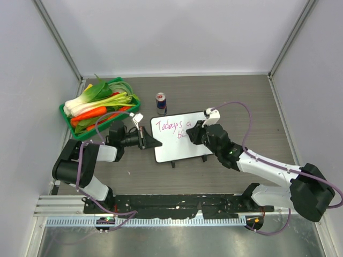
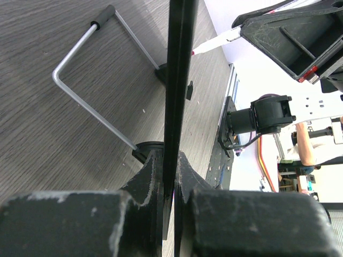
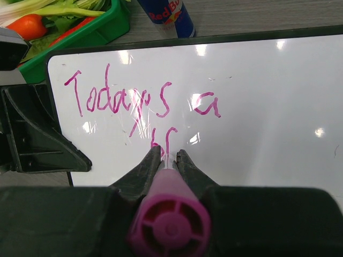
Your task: Write a sentence on the whiteboard
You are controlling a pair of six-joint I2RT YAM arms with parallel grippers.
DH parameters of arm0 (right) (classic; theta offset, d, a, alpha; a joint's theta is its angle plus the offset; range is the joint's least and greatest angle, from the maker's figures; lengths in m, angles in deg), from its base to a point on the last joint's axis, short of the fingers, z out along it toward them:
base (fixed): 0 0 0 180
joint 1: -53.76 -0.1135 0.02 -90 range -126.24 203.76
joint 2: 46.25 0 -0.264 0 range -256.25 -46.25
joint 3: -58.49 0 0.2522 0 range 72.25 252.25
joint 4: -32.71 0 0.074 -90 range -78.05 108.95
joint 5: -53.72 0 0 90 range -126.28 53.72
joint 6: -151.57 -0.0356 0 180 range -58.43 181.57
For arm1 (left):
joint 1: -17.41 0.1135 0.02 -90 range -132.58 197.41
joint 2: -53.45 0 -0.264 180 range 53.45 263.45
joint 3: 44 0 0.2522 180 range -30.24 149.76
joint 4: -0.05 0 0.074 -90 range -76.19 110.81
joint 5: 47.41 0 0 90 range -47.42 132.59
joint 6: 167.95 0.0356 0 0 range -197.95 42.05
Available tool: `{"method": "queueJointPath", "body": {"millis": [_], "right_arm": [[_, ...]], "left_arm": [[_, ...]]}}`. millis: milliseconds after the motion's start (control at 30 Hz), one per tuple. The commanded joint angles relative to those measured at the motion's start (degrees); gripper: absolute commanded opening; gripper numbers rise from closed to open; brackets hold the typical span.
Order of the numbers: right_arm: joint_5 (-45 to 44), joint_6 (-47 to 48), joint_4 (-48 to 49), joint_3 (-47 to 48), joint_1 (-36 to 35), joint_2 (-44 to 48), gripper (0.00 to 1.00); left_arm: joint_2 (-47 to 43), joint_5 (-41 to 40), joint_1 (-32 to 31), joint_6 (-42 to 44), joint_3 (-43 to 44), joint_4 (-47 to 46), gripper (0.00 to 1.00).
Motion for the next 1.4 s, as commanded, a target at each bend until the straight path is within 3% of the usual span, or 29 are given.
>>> {"method": "queueJointPath", "body": {"millis": [0,867,1367], "right_arm": [[-0.15,0.10,-1.16,-1.33,0.15,1.15,0.01],[-3.67,0.89,-1.25,2.63,0.15,4.40,0.01],[-2.79,0.54,-0.11,3.07,0.15,0.71,0.01]], "left_arm": [[1.08,-3.86,-0.13,1.70,0.54,3.77,0.00],[1.08,-3.95,-0.13,1.79,0.54,3.86,0.00],[1.26,-3.95,-0.13,1.79,0.54,3.86,0.00]]}}
